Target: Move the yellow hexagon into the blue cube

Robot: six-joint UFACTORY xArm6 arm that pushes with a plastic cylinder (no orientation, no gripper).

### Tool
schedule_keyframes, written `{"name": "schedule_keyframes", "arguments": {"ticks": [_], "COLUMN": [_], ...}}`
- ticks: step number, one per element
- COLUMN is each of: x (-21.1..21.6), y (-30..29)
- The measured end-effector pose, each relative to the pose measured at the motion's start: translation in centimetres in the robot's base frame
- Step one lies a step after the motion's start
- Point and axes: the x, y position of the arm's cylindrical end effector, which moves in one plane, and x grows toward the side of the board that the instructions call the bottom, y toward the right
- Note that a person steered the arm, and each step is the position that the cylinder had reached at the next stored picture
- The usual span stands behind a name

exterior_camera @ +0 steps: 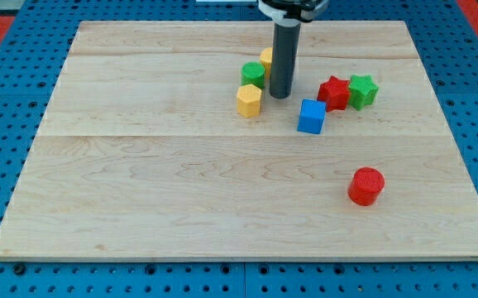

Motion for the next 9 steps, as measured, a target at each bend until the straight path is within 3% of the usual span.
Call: {"name": "schedule_keyframes", "arguments": {"ticks": [3, 5, 6, 8, 9], "x": [-1.2, 2.6, -0.4, 2.4, 1.9], "y": [-11.6, -11.6, -11.7, 0.1, 1.2]}}
